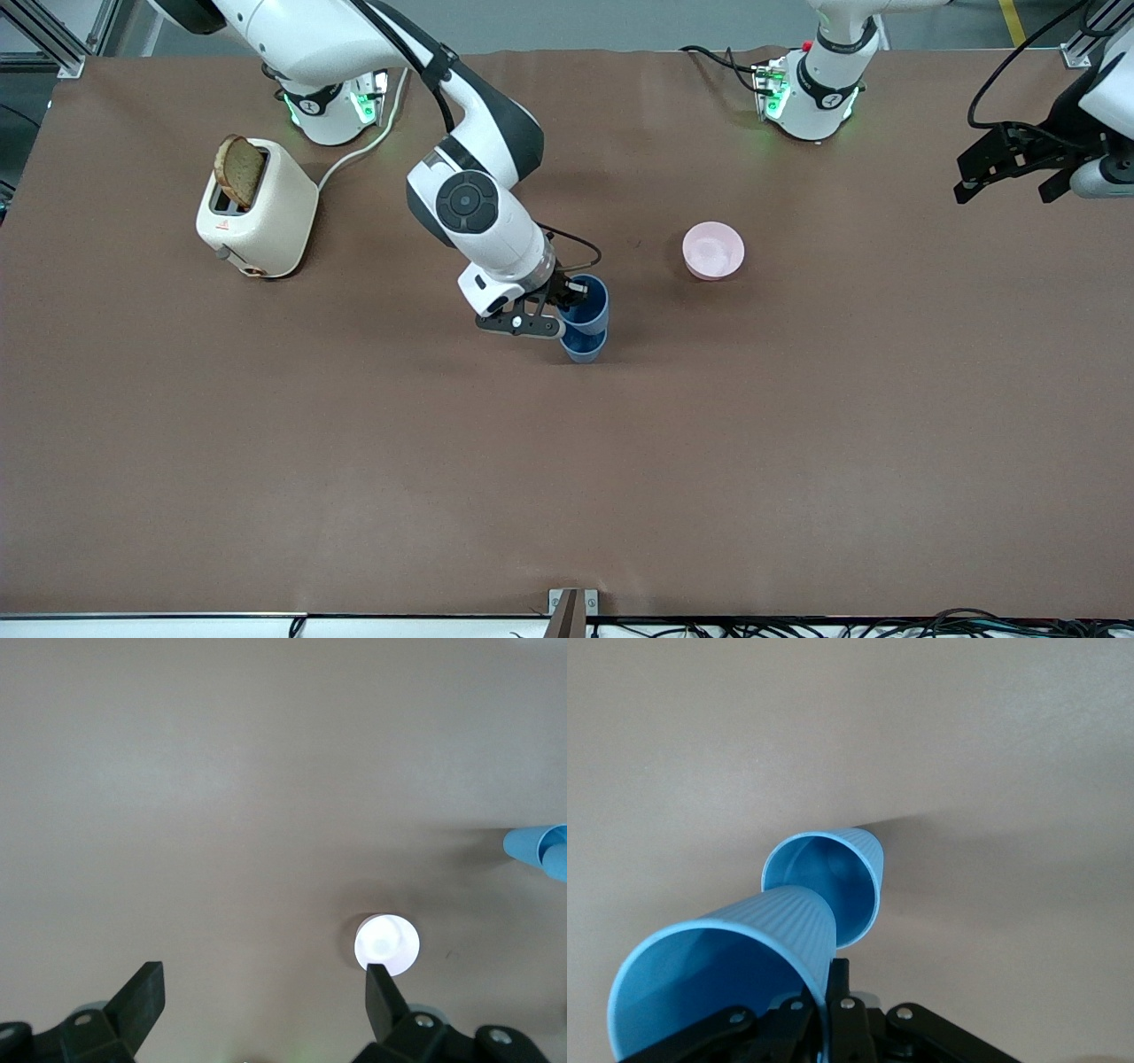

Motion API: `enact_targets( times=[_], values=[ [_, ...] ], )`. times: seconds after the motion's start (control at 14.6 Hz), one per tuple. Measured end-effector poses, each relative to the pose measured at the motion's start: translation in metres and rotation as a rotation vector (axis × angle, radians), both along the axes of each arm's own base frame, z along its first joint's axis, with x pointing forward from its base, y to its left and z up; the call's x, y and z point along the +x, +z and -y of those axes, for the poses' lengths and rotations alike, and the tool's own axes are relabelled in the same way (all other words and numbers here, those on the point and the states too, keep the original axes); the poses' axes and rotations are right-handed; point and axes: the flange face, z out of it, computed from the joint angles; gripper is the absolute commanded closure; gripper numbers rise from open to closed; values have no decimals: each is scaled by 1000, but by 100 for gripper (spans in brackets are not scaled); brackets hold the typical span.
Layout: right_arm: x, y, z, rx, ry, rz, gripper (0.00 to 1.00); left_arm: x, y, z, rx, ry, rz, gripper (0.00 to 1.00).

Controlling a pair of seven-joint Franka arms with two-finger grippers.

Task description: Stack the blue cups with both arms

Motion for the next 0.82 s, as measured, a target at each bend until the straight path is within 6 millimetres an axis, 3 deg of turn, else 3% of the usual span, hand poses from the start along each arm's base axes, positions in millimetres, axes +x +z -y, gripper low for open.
enact_targets(
  times=[0.69,0.75,0.82],
  values=[
    [-1,-12,-1,-31,23,11,96,-1,-5,0,6,-4,-20,0],
    [0,-13,-1,-33,22,11,93,-1,-5,0,11,-4,-21,0],
    [1,-14,1,-34,19,10,75,-1,-5,-1,13,-3,-21,0]
  ],
)
